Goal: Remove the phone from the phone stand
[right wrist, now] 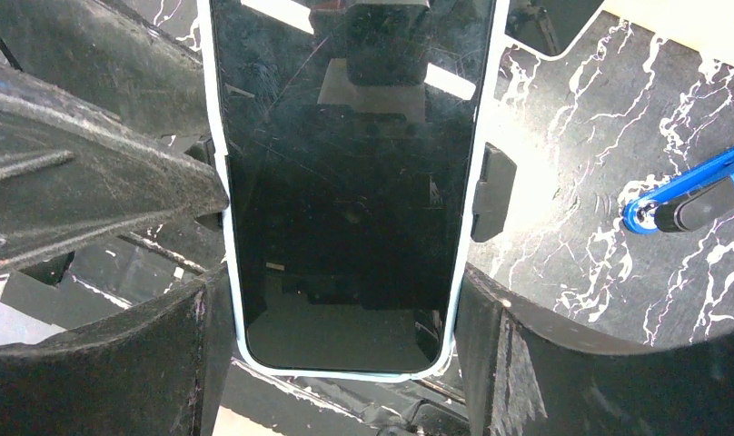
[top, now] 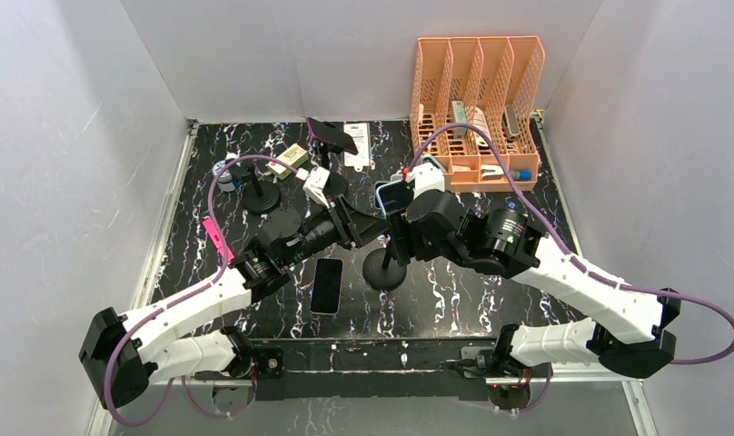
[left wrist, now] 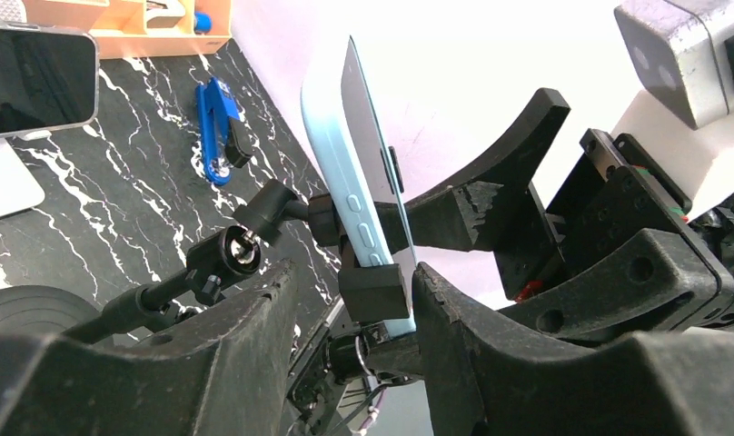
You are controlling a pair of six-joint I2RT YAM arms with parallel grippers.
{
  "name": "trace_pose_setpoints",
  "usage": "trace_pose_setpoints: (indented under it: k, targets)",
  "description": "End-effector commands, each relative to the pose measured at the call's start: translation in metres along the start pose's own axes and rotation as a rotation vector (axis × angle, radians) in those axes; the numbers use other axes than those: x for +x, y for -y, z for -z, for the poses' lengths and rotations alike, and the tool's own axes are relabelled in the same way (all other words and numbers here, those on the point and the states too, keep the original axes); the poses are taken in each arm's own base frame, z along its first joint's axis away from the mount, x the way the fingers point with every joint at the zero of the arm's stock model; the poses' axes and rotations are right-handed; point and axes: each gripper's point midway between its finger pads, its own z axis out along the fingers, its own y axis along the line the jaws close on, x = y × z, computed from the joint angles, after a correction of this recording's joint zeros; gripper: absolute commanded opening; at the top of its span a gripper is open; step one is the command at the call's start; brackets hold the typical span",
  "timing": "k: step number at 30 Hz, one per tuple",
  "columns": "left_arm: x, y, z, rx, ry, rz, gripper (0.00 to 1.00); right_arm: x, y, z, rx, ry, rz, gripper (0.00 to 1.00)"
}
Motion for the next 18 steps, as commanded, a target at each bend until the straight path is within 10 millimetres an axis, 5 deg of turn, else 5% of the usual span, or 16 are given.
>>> trace_pose_setpoints:
  k: [1, 12, 18]
  targets:
    - [-0.0071, 0.0166, 0.0017, 0.088, 0.019, 0.030, 0.47, -0.0105, -0.0030, 0.0054, -0.025, 0.055, -0.026, 0.42]
    - [0.0008, 0.0201, -0.0029, 0.130, -0.017, 0.054, 0.45, -0.0110, -0.0033, 0.0047, -0.024, 0.059, -0.025, 0.42]
    - [0.0006, 0.0170, -0.0002, 0.120, -0.008, 0.055, 0.32, -0.0103, -0.0034, 0.0045, -0.027, 0.060, -0.026, 0.42]
